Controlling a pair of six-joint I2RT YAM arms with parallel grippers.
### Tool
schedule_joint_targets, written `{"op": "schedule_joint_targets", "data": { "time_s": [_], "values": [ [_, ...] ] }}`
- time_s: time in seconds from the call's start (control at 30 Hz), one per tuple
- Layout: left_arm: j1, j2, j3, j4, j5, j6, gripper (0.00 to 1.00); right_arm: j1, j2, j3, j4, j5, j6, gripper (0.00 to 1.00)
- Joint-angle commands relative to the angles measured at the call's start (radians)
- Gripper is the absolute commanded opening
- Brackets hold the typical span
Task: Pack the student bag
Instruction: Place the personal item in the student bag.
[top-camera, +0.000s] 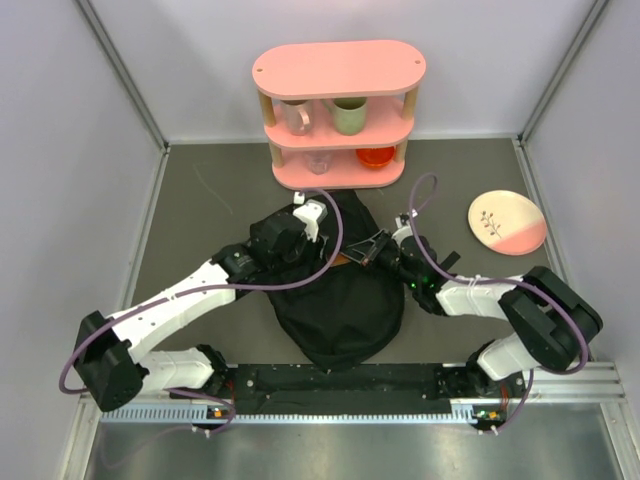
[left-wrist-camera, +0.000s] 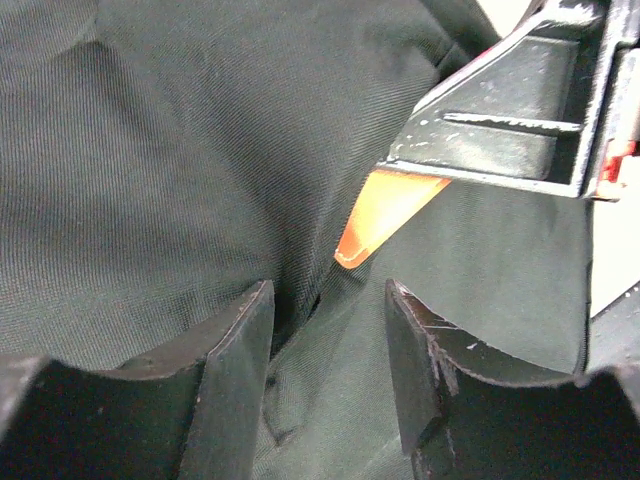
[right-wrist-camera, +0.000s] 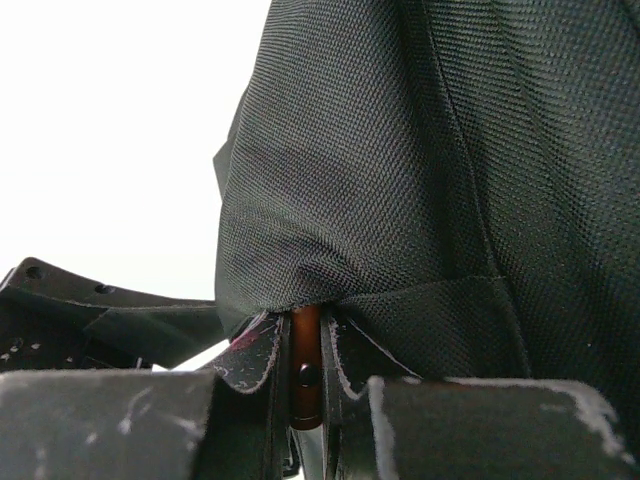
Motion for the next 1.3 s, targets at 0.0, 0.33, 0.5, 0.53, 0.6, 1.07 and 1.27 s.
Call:
{"op": "schedule_joint_targets", "data": {
  "time_s": [0.0, 0.33, 0.5, 0.53, 0.6, 1.07, 1.27],
  "values": [
    [-0.004, -0.008, -0.021, -0.001, -0.031, 0.004, 0.53, 0.008, -0.034, 0.040, 0.048, 0.011, -0.061, 0.00],
    [-0.004, 0.035, 0.005, -0.017, -0.037, -0.008, 0.11, 0.065, 0.028, 0.112, 0.068, 0.022, -0.080, 0.00],
    [-0.003, 0.001, -0.001, 0.012, -0.017, -0.022, 0.00, 0.098, 0.049, 0.141, 0.056, 0.083, -0.110, 0.00],
    [-0.003, -0.003, -0.001, 0.020, -0.010, -0.024, 0.00, 0.103, 0.054, 0.140, 0.059, 0.101, -0.112, 0.00],
    [-0.004, -0.020, -0.001, 0.034, -0.008, -0.025, 0.00, 0.114, 0.080, 0.146, 0.065, 0.137, -0.101, 0.00],
    [-0.003, -0.013, 0.037, 0.014, -0.083, -0.067, 0.00, 0.132, 0.226, 0.219, 0.057, 0.210, -0.143, 0.23],
    [-0.003, -0.014, 0.019, 0.008, -0.105, -0.079, 0.00, 0.122, 0.142, 0.115, 0.002, 0.148, -0.123, 0.45]
  ]
}}
